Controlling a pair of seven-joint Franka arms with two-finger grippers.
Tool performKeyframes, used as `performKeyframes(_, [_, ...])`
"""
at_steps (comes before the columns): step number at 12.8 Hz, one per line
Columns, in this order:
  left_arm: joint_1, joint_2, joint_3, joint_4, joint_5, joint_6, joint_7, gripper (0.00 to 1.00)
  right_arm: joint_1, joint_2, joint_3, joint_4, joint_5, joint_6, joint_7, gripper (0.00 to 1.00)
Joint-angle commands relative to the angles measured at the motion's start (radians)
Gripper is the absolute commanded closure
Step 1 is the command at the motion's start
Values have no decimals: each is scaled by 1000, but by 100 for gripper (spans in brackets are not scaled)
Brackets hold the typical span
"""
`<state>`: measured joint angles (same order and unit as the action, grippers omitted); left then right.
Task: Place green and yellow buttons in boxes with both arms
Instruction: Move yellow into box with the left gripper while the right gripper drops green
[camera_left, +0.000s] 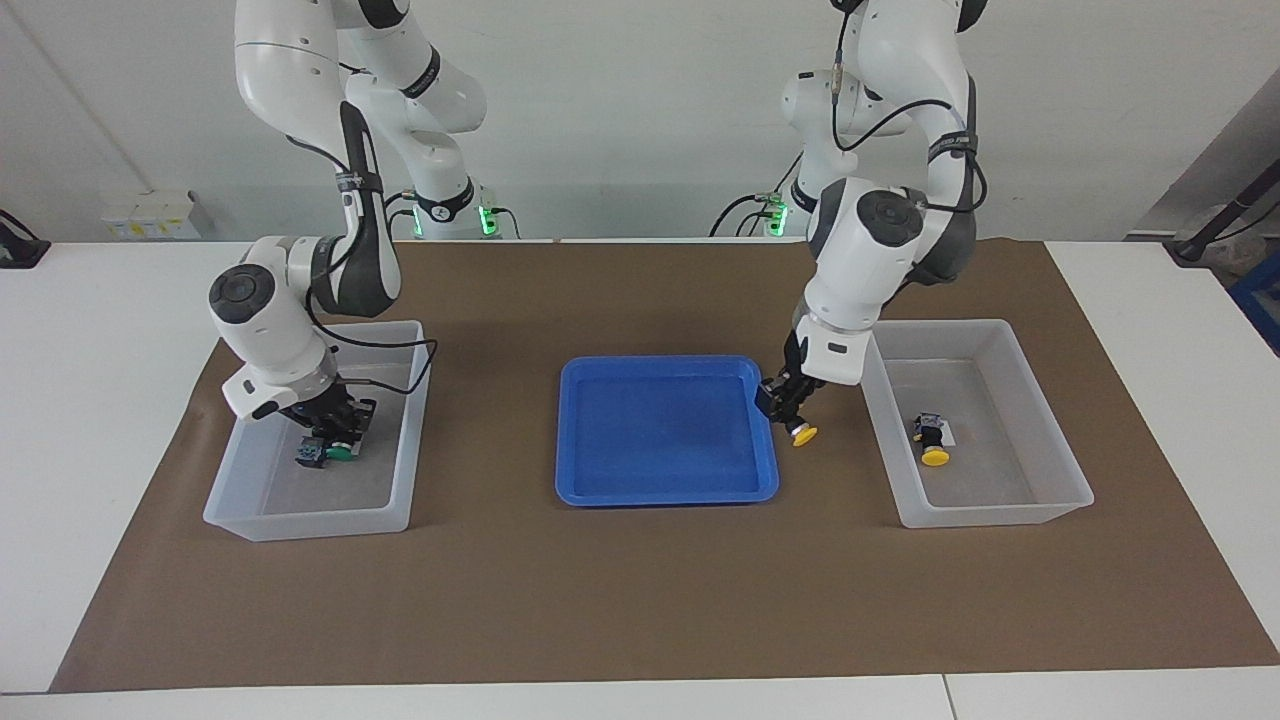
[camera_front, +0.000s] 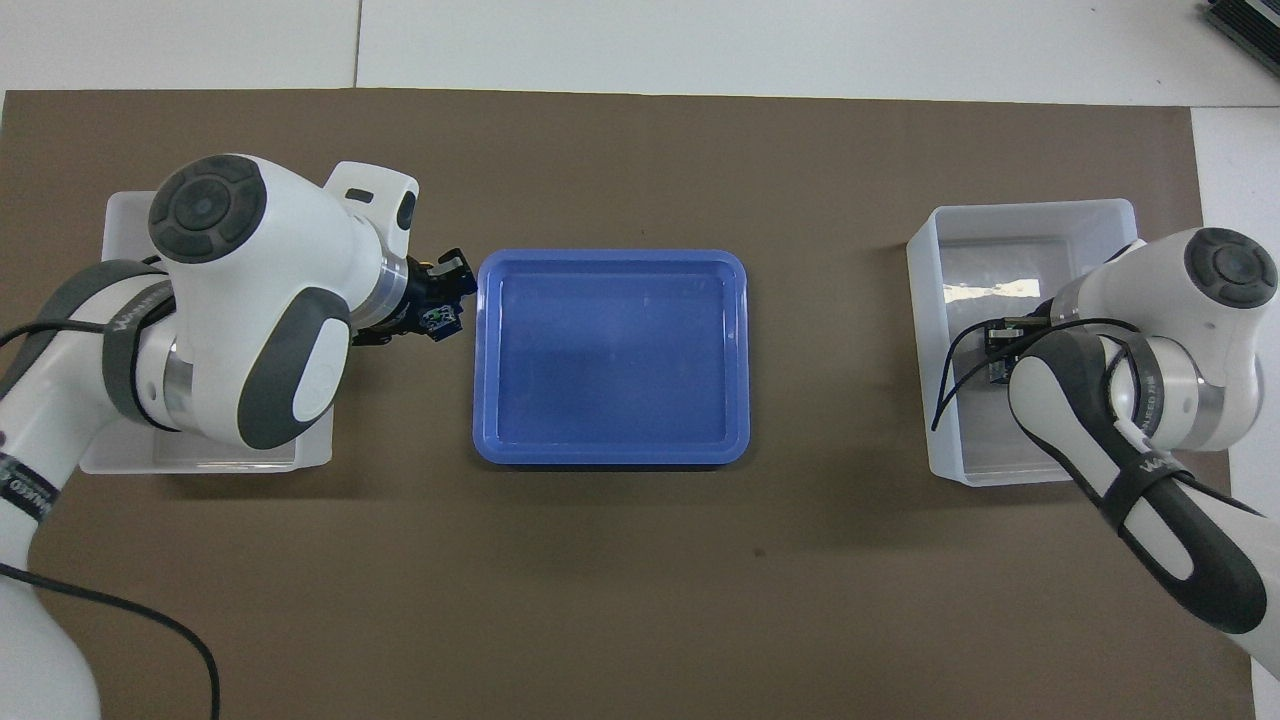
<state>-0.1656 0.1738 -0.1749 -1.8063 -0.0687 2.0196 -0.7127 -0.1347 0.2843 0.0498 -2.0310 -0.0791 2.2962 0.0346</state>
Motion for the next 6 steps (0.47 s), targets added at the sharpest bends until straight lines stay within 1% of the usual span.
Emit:
performKeyframes(1, [30,-5,2,35,-3,-94,99,100,7,-11,5,-32,21,31,-31,36])
performKeyframes(2, [44,-7,0,35,-3,-97,119,100,7,-11,5,-29,21,29,-19,0])
performKeyframes(4, [67,-7,2,35,-3,-98,179,100,9,-27,5,-21,21,25,-16,0])
performKeyframes(6, [104,-7,2,38,-3,-98,255,100,10,-63,7,-14,21,11,-7,0])
